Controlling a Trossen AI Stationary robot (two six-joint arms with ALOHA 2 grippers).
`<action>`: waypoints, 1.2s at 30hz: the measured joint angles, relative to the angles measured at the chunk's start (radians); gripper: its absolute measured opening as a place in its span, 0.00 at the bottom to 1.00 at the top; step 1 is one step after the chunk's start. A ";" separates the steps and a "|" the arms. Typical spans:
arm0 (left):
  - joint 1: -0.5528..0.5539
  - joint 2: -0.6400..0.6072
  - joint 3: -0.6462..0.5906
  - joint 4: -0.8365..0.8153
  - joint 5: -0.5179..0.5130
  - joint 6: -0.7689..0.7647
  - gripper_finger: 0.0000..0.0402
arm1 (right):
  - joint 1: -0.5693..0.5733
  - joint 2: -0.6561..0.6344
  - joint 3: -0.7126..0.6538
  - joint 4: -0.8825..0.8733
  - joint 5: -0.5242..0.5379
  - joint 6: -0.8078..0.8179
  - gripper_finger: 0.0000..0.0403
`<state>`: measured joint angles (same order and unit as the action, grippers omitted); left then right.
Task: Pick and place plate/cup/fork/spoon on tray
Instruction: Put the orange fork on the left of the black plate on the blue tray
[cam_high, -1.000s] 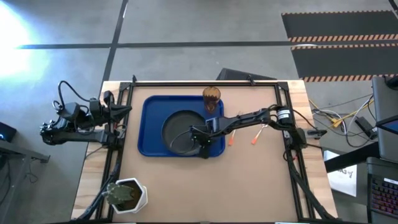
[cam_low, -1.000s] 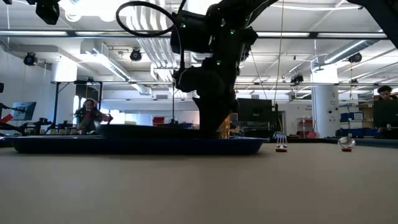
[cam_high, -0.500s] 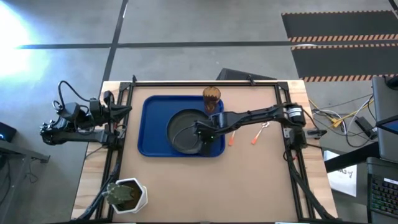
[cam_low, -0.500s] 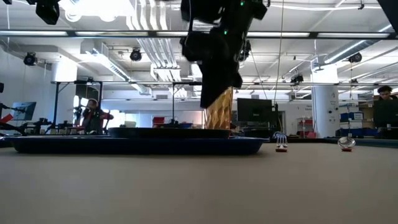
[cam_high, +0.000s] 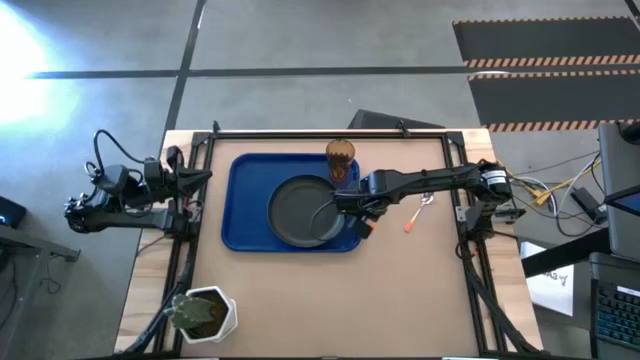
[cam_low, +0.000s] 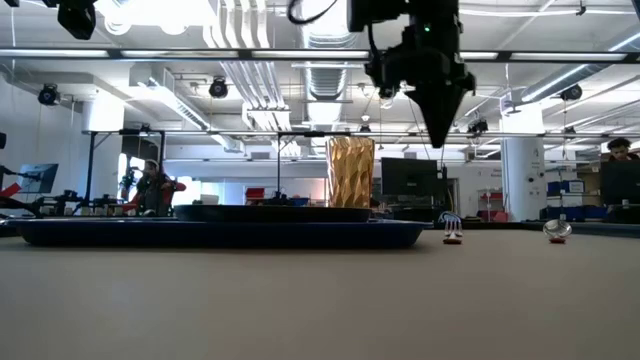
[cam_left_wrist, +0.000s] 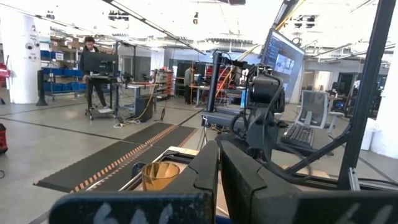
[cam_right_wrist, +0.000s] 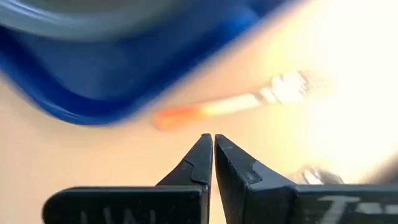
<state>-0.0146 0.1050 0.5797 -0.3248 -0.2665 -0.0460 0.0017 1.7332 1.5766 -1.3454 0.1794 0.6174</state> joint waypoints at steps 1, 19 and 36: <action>0.000 0.000 0.000 0.000 0.000 0.000 0.00 | 0.000 0.000 -0.007 -0.018 0.007 0.025 0.02; 0.000 0.000 0.000 0.000 0.000 0.000 0.00 | 0.000 -0.025 -0.356 0.342 -0.004 0.418 0.33; 0.000 0.000 -0.002 -0.009 0.000 0.000 0.00 | -0.009 -0.031 -0.477 0.510 0.166 0.757 0.43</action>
<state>-0.0143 0.1047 0.5774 -0.3335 -0.2661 -0.0460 -0.0075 1.7027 1.1001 -0.8353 0.3452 1.3749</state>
